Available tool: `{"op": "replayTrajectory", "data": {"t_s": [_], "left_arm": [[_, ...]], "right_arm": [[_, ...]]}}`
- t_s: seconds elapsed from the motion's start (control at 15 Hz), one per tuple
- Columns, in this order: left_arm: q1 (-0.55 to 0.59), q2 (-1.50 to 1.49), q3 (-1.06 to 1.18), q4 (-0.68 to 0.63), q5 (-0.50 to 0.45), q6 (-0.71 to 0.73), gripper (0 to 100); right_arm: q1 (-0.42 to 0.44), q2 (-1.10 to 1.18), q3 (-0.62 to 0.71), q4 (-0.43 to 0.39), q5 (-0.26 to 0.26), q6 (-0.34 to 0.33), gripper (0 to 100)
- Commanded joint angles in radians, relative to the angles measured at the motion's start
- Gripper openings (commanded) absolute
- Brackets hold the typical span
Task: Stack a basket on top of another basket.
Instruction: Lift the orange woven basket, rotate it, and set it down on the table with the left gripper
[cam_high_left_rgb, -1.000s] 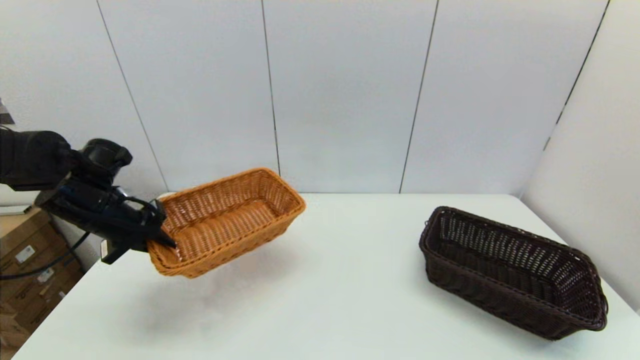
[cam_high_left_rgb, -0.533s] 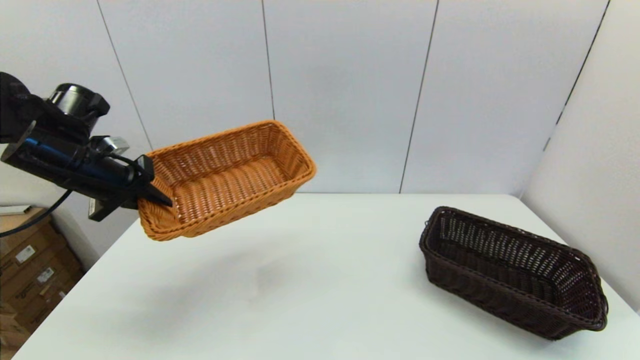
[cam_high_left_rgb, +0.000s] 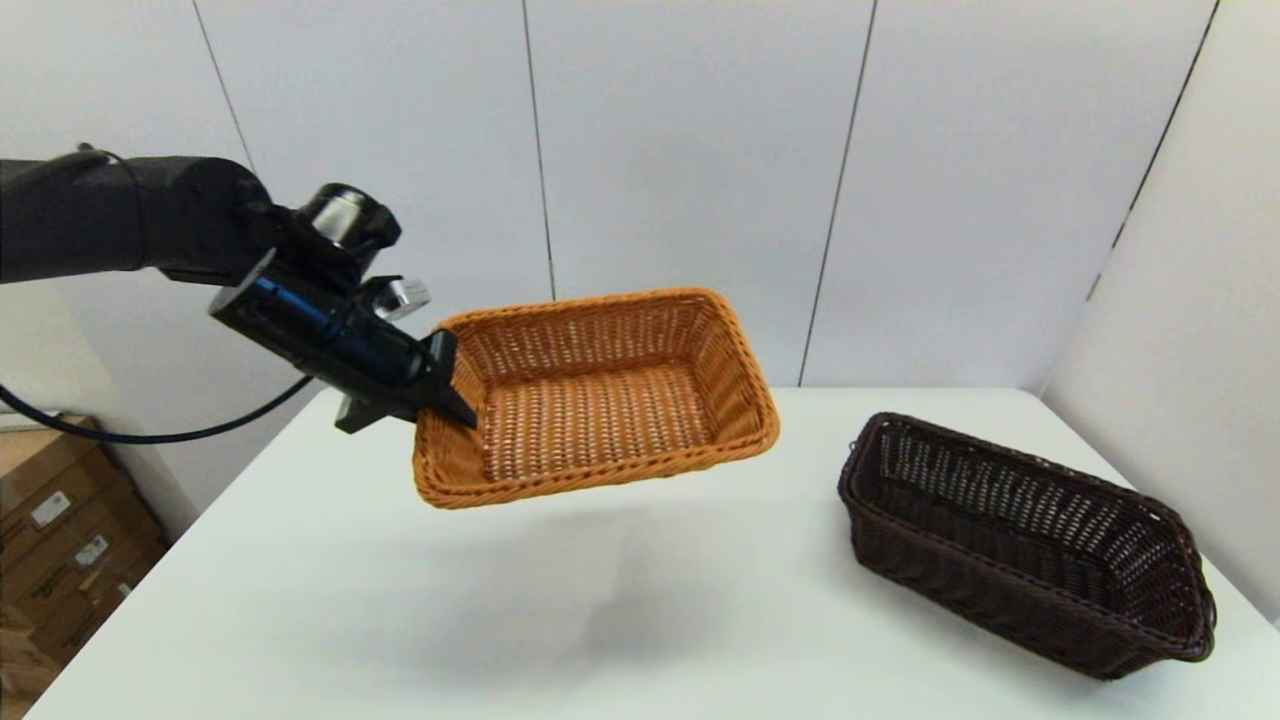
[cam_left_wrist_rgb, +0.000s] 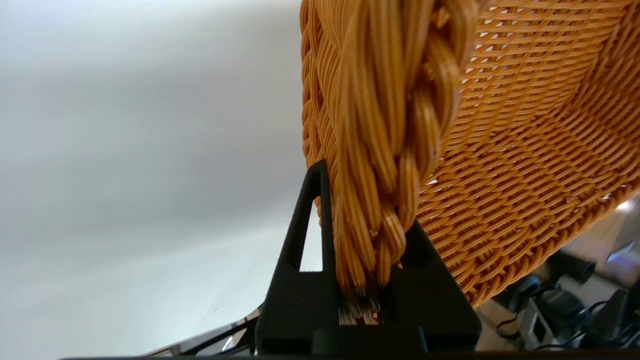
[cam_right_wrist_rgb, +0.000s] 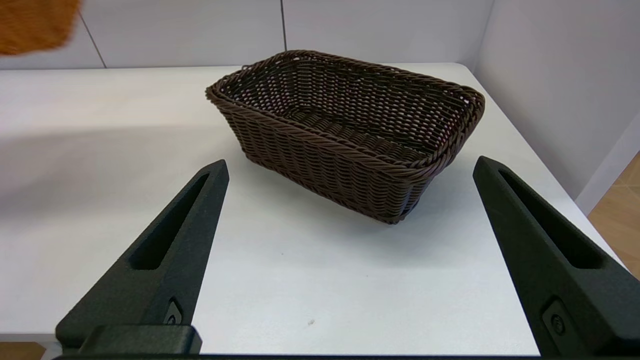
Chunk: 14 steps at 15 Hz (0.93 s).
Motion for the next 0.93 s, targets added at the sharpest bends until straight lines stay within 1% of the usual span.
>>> {"op": "replayTrajectory", "data": {"t_s": [0.07,0.13,0.27,0.33,0.6,0.73,0.93], "left_arm": [[-0.094,0.136,-0.085,0.006,0.004,0.006,0],[-0.099,0.157,-0.102,0.014,0.004,0.026,0],[-0.099,0.213,-0.142,0.069,0.004,0.095,0],[-0.099,0.233,-0.149,0.087,0.001,0.104,0],[-0.099,0.297,-0.137,0.100,-0.013,0.130,0],[-0.100,0.331,-0.136,0.100,-0.030,0.124,0],[-0.103,0.360,-0.142,0.095,-0.030,0.115,0]], "right_arm": [[0.000,0.001,0.000,0.000,0.000,0.001,100],[0.000,0.001,0.000,0.000,0.000,0.000,100],[0.000,0.001,0.000,0.000,0.000,0.000,100],[0.000,0.001,0.000,0.000,0.000,0.000,100],[0.000,0.001,0.000,0.000,0.000,0.000,100],[0.000,0.001,0.000,0.000,0.000,0.001,100],[0.000,0.001,0.000,0.000,0.000,0.001,100]]}}
